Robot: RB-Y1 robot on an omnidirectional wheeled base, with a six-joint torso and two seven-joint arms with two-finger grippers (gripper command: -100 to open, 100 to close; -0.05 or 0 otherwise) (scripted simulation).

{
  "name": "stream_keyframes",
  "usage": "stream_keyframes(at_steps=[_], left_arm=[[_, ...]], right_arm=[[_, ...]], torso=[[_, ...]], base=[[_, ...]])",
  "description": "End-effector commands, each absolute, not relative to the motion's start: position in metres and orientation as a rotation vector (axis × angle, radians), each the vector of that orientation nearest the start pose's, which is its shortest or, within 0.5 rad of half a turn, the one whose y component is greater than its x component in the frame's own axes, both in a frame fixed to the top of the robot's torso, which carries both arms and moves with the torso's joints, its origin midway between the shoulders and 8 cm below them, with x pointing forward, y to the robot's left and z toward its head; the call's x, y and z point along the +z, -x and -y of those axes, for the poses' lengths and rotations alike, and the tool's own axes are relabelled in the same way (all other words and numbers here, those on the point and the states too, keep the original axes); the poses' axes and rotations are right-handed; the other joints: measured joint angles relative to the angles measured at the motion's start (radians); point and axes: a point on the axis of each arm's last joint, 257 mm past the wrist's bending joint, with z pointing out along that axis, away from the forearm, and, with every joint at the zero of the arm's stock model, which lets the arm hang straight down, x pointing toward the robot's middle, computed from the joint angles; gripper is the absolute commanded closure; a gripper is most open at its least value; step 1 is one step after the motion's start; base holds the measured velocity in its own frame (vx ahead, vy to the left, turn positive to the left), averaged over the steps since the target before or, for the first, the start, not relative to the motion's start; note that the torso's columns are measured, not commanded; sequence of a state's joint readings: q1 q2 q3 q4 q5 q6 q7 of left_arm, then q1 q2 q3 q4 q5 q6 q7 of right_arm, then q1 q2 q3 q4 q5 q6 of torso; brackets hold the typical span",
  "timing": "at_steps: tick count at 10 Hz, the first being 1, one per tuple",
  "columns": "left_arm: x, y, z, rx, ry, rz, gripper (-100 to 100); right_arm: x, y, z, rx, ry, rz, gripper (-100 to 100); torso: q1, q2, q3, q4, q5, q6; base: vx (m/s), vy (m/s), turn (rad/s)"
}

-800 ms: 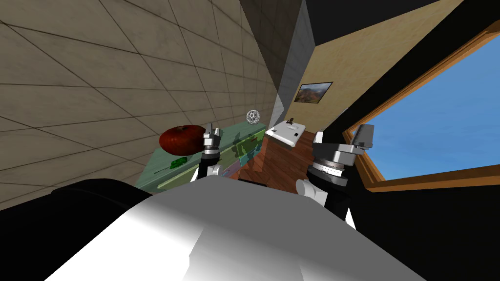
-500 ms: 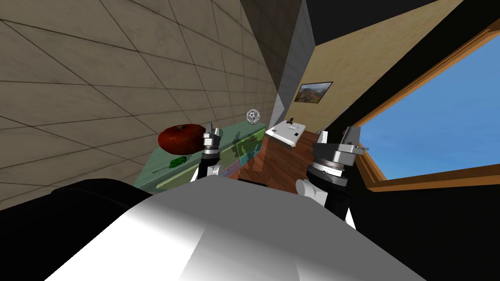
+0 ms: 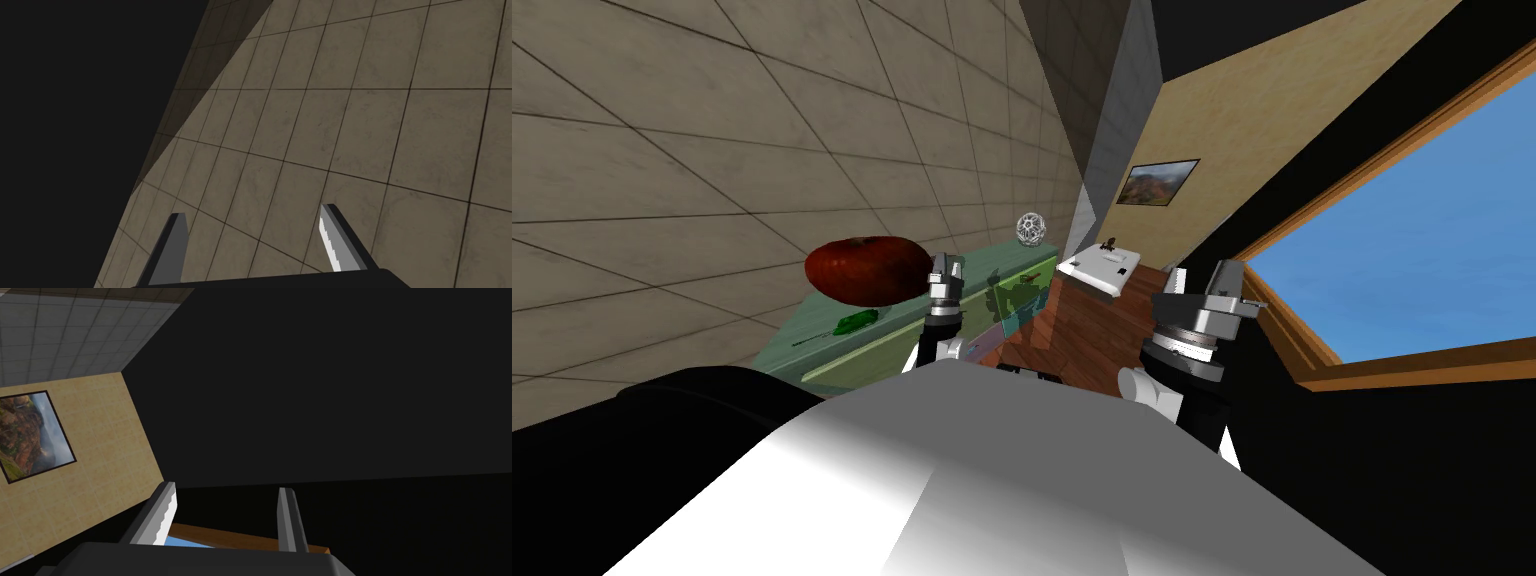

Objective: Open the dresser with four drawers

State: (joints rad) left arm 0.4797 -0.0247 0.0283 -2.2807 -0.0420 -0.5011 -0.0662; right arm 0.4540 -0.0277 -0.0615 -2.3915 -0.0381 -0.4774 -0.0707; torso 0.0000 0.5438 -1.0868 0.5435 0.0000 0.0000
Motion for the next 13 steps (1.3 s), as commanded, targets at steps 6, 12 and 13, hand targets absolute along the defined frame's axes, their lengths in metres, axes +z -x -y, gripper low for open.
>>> stream_keyframes(at_steps=[6, 12, 13], left_arm=[[0.006, -0.356, -0.286, -1.184, 0.573, -0.76, -100], [-0.046, -0.371, -0.321, -1.141, 0.694, -0.854, -100], [-0.055, -0.372, -0.329, -1.133, 0.721, -0.863, -100]], right_arm=[[0.084, -0.321, 0.288, 1.38, -0.568, -0.504, 0], [0.084, -0.321, 0.288, 1.38, -0.568, -0.504, 0], [0.084, -0.321, 0.288, 1.38, -0.568, -0.504, 0]], torso=[[-0.002, 0.191, -0.391, 0.193, 0.0, 0.0], [-0.001, 0.193, -0.39, 0.194, 0.0, 0.0], [-0.001, 0.195, -0.389, 0.195, 0.0, 0.0]], base=[[0.068, -0.049, 0.032], [0.178, -0.122, 0.077], [0.154, -0.152, 0.059]])
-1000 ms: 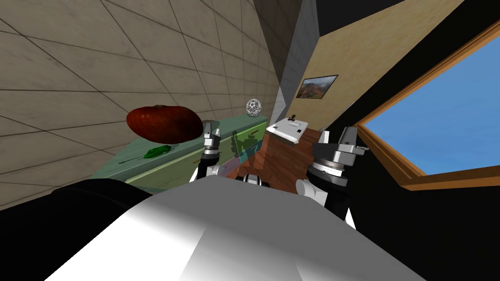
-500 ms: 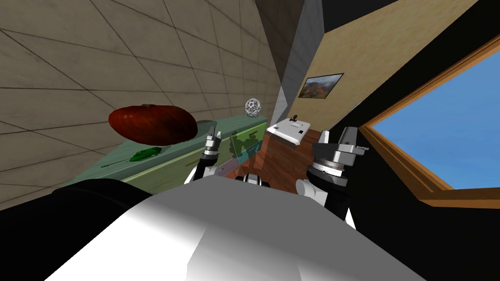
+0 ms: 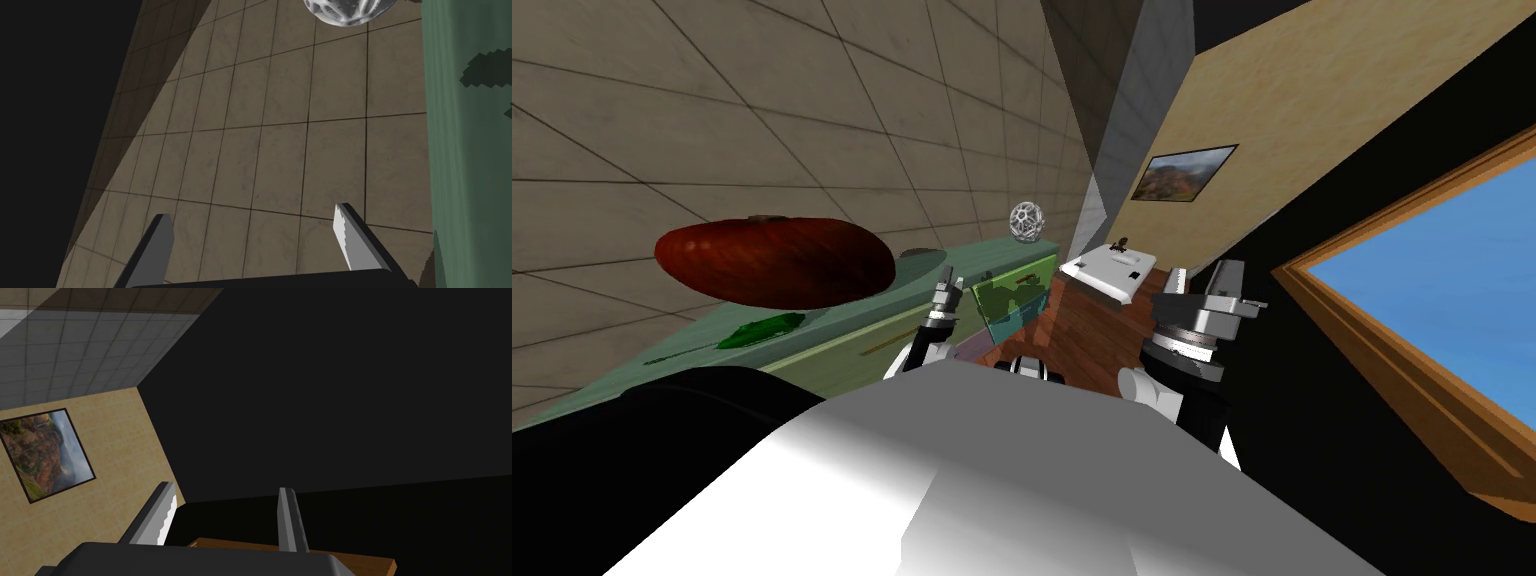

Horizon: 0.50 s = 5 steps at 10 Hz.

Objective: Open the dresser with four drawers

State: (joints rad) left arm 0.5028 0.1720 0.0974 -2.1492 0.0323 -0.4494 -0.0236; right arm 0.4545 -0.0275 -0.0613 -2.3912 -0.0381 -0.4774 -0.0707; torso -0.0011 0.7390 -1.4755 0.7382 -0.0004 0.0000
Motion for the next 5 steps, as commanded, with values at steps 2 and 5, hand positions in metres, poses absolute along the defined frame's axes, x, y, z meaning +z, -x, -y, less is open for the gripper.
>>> stream_keyframes(at_steps=[2, 5], left_arm=[[-0.072, -0.374, -0.343, -1.116, 0.776, -0.877, -100], [-0.096, -0.375, -0.363, -1.092, 0.851, -0.89, -100]], right_arm=[[0.084, -0.321, 0.288, 1.38, -0.568, -0.504, 0], [0.084, -0.321, 0.288, 1.38, -0.568, -0.504, 0]], torso=[[0.002, 0.001, 0.001, 0.0, 0.001, 0.0], [0.002, -0.002, -0.001, -0.001, 0.001, 0.0]], base=[[0.153, -0.137, 0.078], [0.17, -0.13, 0.07]])
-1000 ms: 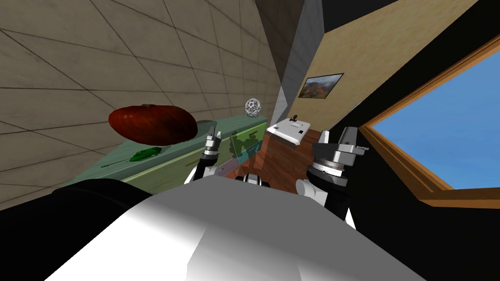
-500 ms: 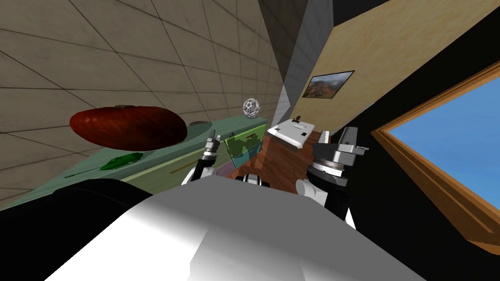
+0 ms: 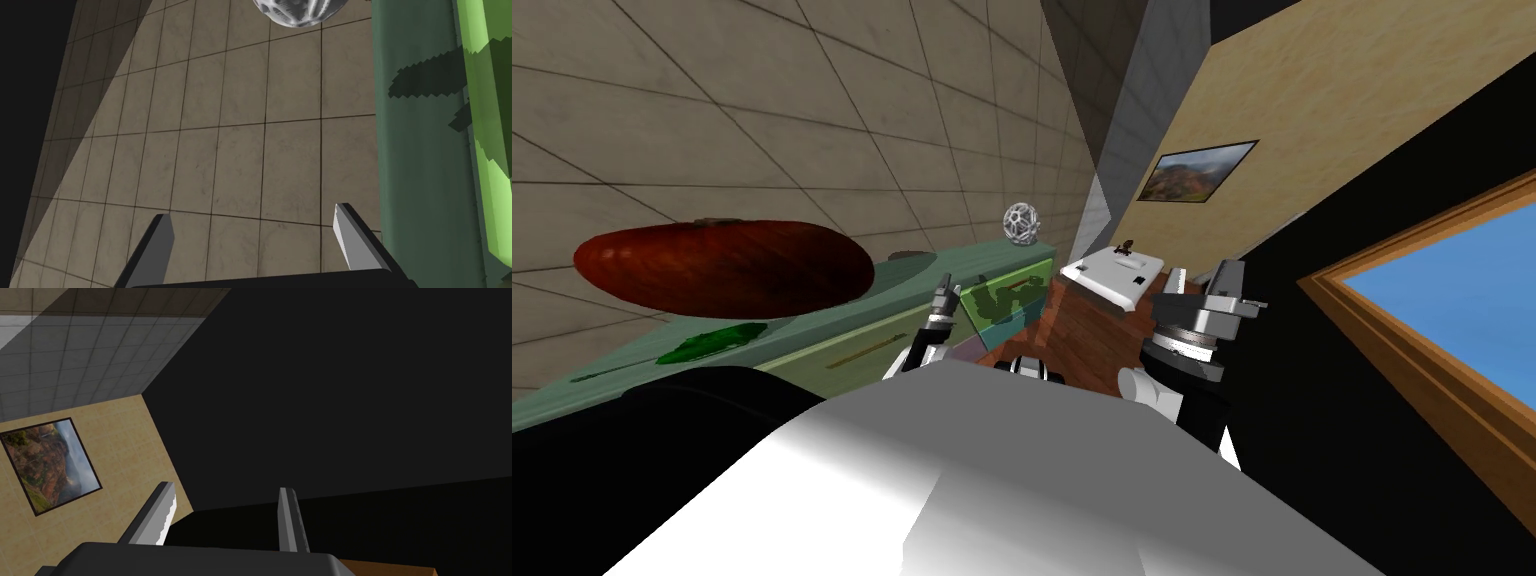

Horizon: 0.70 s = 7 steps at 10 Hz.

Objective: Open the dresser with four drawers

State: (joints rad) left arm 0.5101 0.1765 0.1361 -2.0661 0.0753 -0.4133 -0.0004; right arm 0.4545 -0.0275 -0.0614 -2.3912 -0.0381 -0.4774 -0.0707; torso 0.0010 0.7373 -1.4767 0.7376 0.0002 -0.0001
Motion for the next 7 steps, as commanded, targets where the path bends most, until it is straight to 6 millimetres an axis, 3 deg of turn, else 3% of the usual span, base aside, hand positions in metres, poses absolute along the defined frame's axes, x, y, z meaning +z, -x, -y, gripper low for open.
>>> stream_keyframes(at_steps=[1, 7], left_arm=[[-0.104, -0.374, -0.369, -1.084, 0.874, -0.894, -100], [-0.152, -0.367, -0.411, -1.028, 1.028, -0.909, -100]], right_arm=[[0.084, -0.321, 0.288, 1.38, -0.568, -0.504, 0], [0.084, -0.321, 0.288, 1.38, -0.568, -0.504, 0]], torso=[[-0.001, 0.001, 0.001, 0.001, 0.0, 0.0], [-0.003, -0.001, -0.001, 0.0, -0.001, 0.0]], base=[[0.148, -0.116, 0.062], [0.168, -0.151, 0.075]])
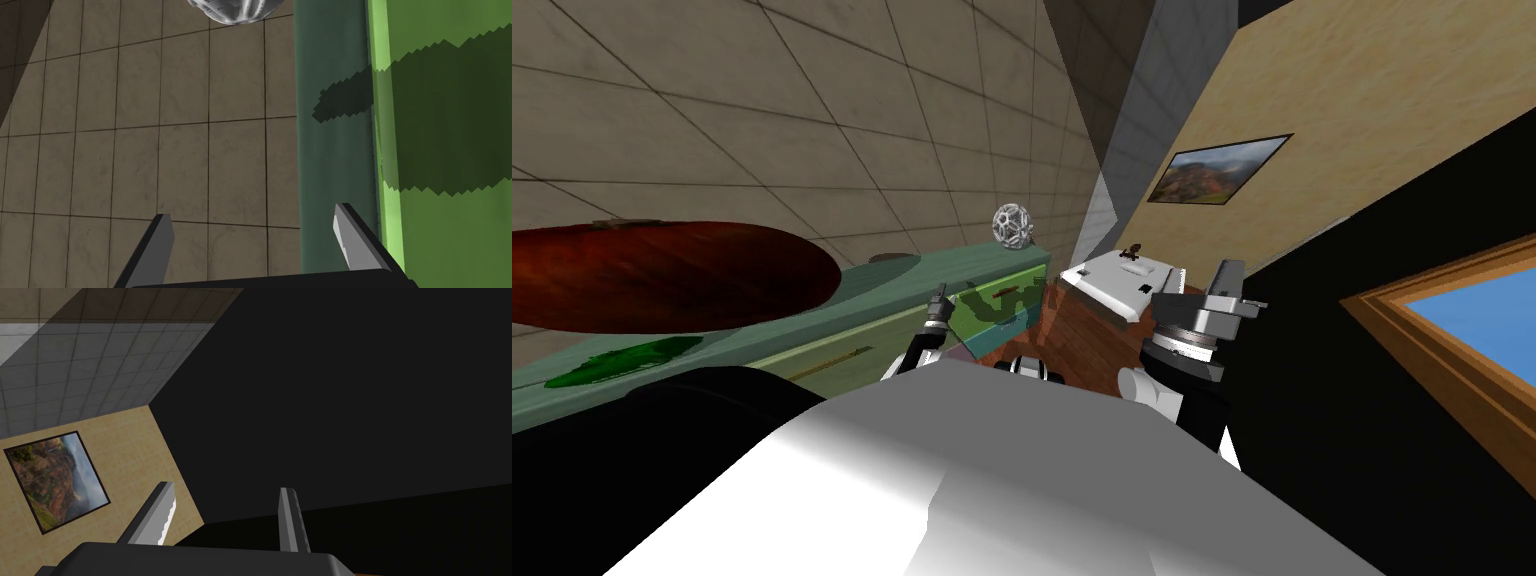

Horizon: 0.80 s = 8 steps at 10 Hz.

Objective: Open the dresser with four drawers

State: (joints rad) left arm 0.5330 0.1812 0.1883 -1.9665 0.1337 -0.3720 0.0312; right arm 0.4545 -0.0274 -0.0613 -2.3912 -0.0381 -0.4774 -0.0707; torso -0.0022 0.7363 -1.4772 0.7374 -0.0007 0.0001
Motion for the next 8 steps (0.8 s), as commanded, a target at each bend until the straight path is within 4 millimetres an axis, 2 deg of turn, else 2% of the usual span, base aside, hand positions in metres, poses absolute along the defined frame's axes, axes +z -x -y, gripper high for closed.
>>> stream_keyframes(at_steps=[1, 8], left_arm=[[-0.167, -0.362, -0.424, -1.009, 1.078, -0.908, -100], [-0.229, -0.333, -0.474, -0.93, 1.298, -0.866, -100]], right_arm=[[0.084, -0.321, 0.288, 1.38, -0.568, -0.504, 0], [0.084, -0.321, 0.288, 1.38, -0.568, -0.504, 0]], torso=[[0.004, 0.001, 0.001, 0.001, 0.001, 0.0], [0.004, -0.001, 0.0, 0.0, 0.001, 0.002]], base=[[0.202, -0.175, 0.114], [0.178, -0.177, 0.086]])
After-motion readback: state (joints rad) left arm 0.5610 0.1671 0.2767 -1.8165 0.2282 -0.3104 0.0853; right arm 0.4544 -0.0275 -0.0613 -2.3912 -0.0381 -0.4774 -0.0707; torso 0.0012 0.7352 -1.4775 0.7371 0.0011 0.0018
